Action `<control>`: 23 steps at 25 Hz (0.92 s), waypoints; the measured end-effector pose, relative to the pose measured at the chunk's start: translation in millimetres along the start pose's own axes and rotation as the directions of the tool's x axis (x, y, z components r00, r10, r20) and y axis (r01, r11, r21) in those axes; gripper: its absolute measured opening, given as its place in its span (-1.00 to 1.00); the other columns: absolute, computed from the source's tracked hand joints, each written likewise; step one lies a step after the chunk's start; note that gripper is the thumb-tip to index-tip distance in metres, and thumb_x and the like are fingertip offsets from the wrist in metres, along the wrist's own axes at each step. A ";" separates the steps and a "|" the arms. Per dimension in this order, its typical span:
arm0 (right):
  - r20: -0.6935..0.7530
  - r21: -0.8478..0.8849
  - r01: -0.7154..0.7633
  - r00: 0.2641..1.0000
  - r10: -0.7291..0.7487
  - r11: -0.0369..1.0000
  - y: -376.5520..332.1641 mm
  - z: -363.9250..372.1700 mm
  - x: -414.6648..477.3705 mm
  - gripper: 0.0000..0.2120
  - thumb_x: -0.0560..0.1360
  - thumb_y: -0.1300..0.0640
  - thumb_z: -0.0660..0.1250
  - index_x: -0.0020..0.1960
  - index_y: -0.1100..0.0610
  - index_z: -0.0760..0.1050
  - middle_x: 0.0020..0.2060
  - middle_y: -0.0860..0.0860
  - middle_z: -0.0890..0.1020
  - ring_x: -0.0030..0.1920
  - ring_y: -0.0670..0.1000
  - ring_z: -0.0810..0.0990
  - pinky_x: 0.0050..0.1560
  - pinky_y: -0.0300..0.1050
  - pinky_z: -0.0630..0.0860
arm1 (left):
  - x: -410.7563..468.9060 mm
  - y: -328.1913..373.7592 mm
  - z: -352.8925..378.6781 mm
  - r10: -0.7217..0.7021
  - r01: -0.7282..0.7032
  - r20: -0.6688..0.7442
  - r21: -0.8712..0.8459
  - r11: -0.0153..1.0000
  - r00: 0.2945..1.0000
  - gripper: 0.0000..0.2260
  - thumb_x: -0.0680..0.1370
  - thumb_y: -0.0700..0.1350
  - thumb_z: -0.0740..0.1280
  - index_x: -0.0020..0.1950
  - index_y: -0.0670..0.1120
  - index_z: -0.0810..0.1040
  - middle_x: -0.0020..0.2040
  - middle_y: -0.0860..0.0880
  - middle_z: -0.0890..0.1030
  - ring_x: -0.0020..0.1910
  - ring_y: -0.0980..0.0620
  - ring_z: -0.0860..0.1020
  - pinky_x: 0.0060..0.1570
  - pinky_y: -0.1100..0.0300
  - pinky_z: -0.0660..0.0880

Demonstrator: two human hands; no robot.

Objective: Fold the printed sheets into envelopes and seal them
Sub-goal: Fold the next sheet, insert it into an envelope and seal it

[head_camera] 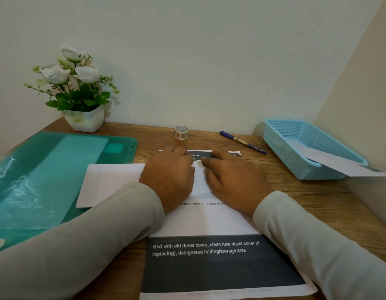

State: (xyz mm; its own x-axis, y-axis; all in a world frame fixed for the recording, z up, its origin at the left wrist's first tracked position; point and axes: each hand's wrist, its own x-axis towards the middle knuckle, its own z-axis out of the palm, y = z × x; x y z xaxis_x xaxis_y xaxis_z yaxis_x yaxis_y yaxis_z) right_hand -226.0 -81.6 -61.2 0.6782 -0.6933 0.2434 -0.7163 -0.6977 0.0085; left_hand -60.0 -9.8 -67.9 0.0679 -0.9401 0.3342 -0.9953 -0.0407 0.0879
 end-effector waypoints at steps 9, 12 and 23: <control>0.014 0.048 0.080 0.997 -0.081 0.996 -1.1 -8.0 -9.6 -0.61 0.70 -0.14 0.06 0.46 -0.14 0.45 0.54 -0.10 0.35 0.34 0.02 0.51 0.16 -0.06 0.53 | 5.4 -7.0 -5.8 0.052 -0.053 0.023 0.030 0.998 0.998 -0.65 0.63 0.12 0.14 0.31 0.00 0.52 0.25 0.00 0.52 0.24 -0.04 0.44 0.19 0.05 0.43; 0.075 0.157 0.040 0.996 -0.052 0.987 5.5 -6.7 -5.7 -0.57 0.67 -0.19 0.12 0.50 -0.17 0.40 0.55 -0.14 0.34 0.45 0.00 0.43 0.30 -0.04 0.46 | 18.6 -26.2 -25.5 0.098 -0.092 0.228 -0.036 0.995 0.969 -0.52 0.52 0.32 0.25 0.34 0.10 0.50 0.25 0.09 0.50 0.22 0.03 0.44 0.18 0.07 0.44; -0.022 0.741 -0.093 0.987 0.162 0.665 21.9 6.9 -3.0 -0.29 0.41 -0.19 0.54 0.49 -0.23 0.36 0.24 -0.24 0.58 -0.21 -0.14 0.48 -0.12 -0.08 0.54 | 31.2 -69.5 -40.9 0.129 0.067 0.388 -0.453 0.889 0.913 -0.78 0.42 0.02 0.56 -0.01 0.14 0.61 -0.20 0.14 0.57 -0.30 0.22 0.51 -0.22 0.27 0.44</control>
State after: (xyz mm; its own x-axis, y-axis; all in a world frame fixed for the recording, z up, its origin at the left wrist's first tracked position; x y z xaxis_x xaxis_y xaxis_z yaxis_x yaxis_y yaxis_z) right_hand -242.6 -96.0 -68.5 0.5495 -0.7931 0.2627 -0.4177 -0.5331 -0.7358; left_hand 14.1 -22.5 -25.2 -0.0935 -0.9945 -0.0479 -0.8487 0.0545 0.5260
